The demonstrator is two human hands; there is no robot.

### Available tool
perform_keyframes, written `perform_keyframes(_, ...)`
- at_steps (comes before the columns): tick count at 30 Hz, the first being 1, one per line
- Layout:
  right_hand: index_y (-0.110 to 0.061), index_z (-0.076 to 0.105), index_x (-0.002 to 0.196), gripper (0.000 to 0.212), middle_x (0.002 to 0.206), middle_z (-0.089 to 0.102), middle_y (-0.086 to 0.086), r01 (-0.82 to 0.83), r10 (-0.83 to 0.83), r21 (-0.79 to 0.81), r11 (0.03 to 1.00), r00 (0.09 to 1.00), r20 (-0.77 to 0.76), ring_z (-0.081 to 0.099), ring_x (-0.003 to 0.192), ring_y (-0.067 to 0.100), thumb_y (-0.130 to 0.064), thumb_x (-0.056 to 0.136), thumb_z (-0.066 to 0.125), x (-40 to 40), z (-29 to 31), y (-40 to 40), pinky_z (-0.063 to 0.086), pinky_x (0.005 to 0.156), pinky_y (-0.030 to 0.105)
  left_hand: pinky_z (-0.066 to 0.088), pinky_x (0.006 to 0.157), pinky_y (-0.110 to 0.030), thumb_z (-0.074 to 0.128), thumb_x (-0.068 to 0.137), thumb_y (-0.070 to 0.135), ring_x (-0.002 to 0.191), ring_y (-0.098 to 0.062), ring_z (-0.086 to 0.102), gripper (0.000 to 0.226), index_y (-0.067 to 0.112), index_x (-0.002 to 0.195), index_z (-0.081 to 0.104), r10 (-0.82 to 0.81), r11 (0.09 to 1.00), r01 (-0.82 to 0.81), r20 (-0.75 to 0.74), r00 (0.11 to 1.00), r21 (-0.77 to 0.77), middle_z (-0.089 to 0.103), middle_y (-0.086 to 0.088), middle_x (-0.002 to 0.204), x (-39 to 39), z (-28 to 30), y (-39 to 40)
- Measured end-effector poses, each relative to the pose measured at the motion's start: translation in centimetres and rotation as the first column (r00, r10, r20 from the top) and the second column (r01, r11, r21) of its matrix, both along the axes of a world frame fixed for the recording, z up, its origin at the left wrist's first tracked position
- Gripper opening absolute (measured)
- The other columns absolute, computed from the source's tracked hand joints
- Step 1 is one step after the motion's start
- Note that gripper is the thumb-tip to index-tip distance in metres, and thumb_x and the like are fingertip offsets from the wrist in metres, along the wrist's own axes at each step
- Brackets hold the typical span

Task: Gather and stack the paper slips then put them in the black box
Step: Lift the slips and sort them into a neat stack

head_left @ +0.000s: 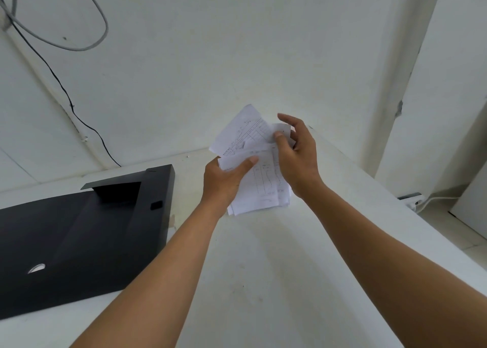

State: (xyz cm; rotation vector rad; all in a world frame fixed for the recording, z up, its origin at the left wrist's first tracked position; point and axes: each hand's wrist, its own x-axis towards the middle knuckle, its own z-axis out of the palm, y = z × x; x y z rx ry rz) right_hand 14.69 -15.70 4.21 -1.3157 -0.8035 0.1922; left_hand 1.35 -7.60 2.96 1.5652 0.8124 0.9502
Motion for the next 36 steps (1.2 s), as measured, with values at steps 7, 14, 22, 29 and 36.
perform_keyframes(7, -0.023, 0.072, 0.090, 0.003, 0.090, 0.073, -0.013, -0.019, 0.020, -0.009, 1.000, 0.999, 0.046, 0.069, 0.084, 0.005, -0.025, 0.093, 0.072, 0.4, 1.9, 0.9, 0.056, 0.071, 0.022, 0.057, 0.070, -0.020, 0.089, 0.071, 0.041, 0.083, -0.001, 0.072, 0.030, 0.032, 0.091, 0.069, 0.006, 1.000, -0.006, 0.031, 1.000, -0.015, 0.076, 0.017, 0.087, 0.8, 0.3, -0.1)
perform_keyframes(14, -0.024, 0.074, 0.104, 0.011, 0.097, 0.071, -0.014, -0.013, 0.013, -0.007, 1.000, 1.000, -0.025, 0.067, 0.085, -0.005, -0.024, 0.094, 0.069, 1.6, 0.5, 0.7, 0.054, 0.070, 0.016, 0.062, 0.079, -0.032, 0.087, 0.072, 0.046, 0.085, -0.005, 0.074, 0.032, 0.027, 0.095, 0.075, 0.046, 0.999, -0.046, 0.014, 0.999, 0.018, 0.078, 0.012, 0.091, 1.1, -0.2, 0.7)
perform_keyframes(22, -0.016, 0.070, 0.090, 0.010, 0.088, 0.072, -0.001, -0.115, 0.120, 0.040, 0.993, 0.980, -0.158, 0.069, 0.082, 0.015, -0.025, 0.093, 0.074, 2.0, 2.2, 2.0, 0.060, 0.074, 0.034, 0.062, 0.071, -0.027, 0.090, 0.071, 0.041, 0.079, -0.006, 0.074, 0.032, 0.028, 0.093, 0.071, 0.002, 1.000, -0.002, -0.016, 1.000, 0.005, 0.077, 0.011, 0.088, 1.9, -0.5, 1.1)
perform_keyframes(29, -0.012, 0.059, 0.101, 0.004, 0.094, 0.070, -0.001, 0.051, -0.060, -0.042, 0.998, 0.965, -0.254, 0.066, 0.071, -0.002, -0.014, 0.098, 0.061, 2.0, -1.7, -0.5, 0.051, 0.062, 0.016, 0.059, 0.067, -0.022, 0.089, 0.071, 0.041, 0.081, -0.006, 0.073, 0.031, 0.026, 0.094, 0.074, 0.039, 0.999, -0.039, -0.012, 0.999, -0.003, 0.078, 0.011, 0.088, 1.8, -0.8, 1.0)
perform_keyframes(36, -0.037, 0.052, 0.141, 0.035, 0.123, 0.065, -0.011, -0.001, 0.004, 0.025, 1.000, 0.993, -0.118, 0.061, 0.110, -0.004, -0.039, 0.106, 0.049, 2.1, 1.9, 0.1, 0.051, 0.089, 0.016, 0.060, 0.067, -0.022, 0.087, 0.073, 0.045, 0.083, -0.007, 0.073, 0.031, 0.030, 0.096, 0.072, 0.015, 0.999, -0.014, -0.031, 0.999, 0.039, 0.076, 0.012, 0.091, 1.9, -0.4, 0.5)
